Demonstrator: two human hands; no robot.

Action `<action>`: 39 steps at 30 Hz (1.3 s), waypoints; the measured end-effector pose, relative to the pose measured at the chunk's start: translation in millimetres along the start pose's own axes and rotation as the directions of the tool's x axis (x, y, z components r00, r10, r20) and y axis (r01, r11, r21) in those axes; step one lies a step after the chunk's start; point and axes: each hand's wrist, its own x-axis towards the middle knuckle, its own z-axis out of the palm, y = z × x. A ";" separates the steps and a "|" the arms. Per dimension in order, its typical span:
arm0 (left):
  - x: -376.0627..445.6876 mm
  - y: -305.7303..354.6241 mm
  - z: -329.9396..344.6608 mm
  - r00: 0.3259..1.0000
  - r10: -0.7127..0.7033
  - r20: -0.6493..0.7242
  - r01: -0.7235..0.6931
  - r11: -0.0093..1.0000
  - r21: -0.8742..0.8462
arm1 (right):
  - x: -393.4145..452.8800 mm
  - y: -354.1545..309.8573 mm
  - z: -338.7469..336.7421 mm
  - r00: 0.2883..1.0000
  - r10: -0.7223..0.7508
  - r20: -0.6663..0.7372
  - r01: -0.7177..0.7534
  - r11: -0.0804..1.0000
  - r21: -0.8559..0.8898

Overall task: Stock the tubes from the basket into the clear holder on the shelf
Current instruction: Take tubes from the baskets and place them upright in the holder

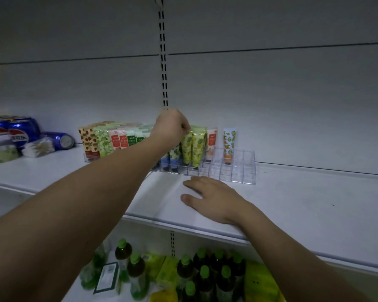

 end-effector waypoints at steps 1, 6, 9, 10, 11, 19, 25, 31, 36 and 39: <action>0.3 2.0 2.1 1.000 0.009 0.020 -0.010 0.999 0.038 | -0.1 0.2 -0.1 1.000 0.001 0.001 -0.001 1.000 0.000; 0.0 5.9 3.2 0.991 0.041 0.128 -0.067 0.975 0.211 | -0.7 0.4 -0.7 1.000 0.003 -0.006 -0.003 1.000 0.005; -5.0 0.7 -2.3 0.983 0.077 0.168 -0.123 0.951 0.285 | -0.8 0.2 -0.6 1.000 0.007 -0.013 -0.007 1.000 0.015; -7.6 -0.9 -4.5 0.981 0.086 0.173 -0.136 0.943 0.303 | -0.5 0.3 -0.2 1.000 0.011 -0.016 -0.011 1.000 0.018; -10.7 -2.1 -6.8 0.981 0.092 0.169 -0.141 0.942 0.306 | -0.5 0.4 0.3 1.000 0.017 -0.019 -0.017 1.000 0.023; -64.9 -6.0 -43.0 0.977 0.086 0.194 -0.126 0.970 0.207 | -7.7 -10.5 -6.4 0.997 0.079 -0.022 -0.077 0.996 0.050; -139.0 -24.2 -72.6 0.973 0.032 0.226 -0.058 0.993 0.107 | -23.3 -45.4 -16.6 0.990 0.115 -0.083 -0.113 0.993 0.027; -235.9 -68.0 -107.0 0.976 -0.126 0.175 0.140 0.988 -0.068 | -52.9 -117.4 -21.3 0.993 0.030 -0.111 -0.023 0.998 0.061; -323.0 -129.2 -86.3 0.894 -0.363 0.262 0.405 0.905 -0.130 | -85.3 -169.4 36.1 0.998 -0.048 -0.034 0.055 0.959 0.277; -366.5 -151.4 -48.6 0.801 -0.493 0.339 0.563 0.814 -0.146 | -92.3 -182.8 100.1 0.987 -0.024 0.162 -0.032 0.942 0.333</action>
